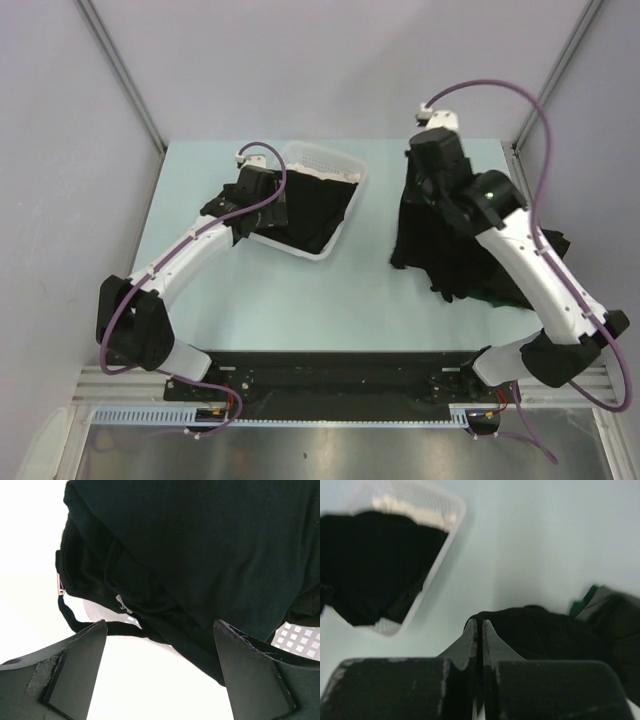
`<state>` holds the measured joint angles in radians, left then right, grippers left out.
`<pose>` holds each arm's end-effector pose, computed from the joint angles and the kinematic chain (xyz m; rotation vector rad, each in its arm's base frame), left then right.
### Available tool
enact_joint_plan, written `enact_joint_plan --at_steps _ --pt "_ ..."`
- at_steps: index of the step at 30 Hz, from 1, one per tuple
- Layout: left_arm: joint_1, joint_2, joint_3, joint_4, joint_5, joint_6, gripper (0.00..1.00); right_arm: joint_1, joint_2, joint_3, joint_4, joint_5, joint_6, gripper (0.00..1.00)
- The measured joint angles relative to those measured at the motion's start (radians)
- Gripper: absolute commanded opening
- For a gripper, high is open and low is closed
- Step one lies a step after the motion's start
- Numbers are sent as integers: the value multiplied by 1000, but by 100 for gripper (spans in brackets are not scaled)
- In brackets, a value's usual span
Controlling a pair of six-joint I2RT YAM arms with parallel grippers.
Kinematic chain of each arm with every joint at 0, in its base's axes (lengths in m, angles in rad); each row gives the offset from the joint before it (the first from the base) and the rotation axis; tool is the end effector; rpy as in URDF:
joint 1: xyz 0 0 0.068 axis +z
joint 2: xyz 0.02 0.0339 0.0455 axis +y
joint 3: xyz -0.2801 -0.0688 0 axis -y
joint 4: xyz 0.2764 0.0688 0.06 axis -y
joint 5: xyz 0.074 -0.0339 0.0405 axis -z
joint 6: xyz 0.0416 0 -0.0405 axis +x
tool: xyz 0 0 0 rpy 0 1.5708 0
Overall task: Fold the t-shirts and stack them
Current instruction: Move the tshirt to the center of the board
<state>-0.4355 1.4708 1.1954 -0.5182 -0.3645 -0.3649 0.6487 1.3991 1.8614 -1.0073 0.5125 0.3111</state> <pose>0.3268 -0.1357 0.2943 -0.0920 2.2980 0.0234 0.2411 0.1572 0.5093 -0.0455 2.0395 0.0557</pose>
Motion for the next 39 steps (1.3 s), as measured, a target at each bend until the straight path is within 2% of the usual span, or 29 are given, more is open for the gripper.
enact_joint_plan --at_steps 5,12,14,15,25,32,39 --pt "0 -1 0 3 3 0 93 16 23 -226 63 -146 82 0" --pt "0 -12 0 9 3 1 93 71 88 -240 189 -241 127 0" --pt "0 -14 0 10 2 2 93 75 102 -251 212 -245 127 11" --pt "0 -15 0 12 2 3 93 75 109 -260 221 -247 128 21" --pt "0 -18 -12 19 -10 9 93 75 180 -292 228 -249 116 46" --pt "0 -21 -31 13 -25 9 91 56 203 -268 278 -233 72 46" --pt "0 -47 -31 -8 -33 25 88 7 368 -260 401 -247 35 46"
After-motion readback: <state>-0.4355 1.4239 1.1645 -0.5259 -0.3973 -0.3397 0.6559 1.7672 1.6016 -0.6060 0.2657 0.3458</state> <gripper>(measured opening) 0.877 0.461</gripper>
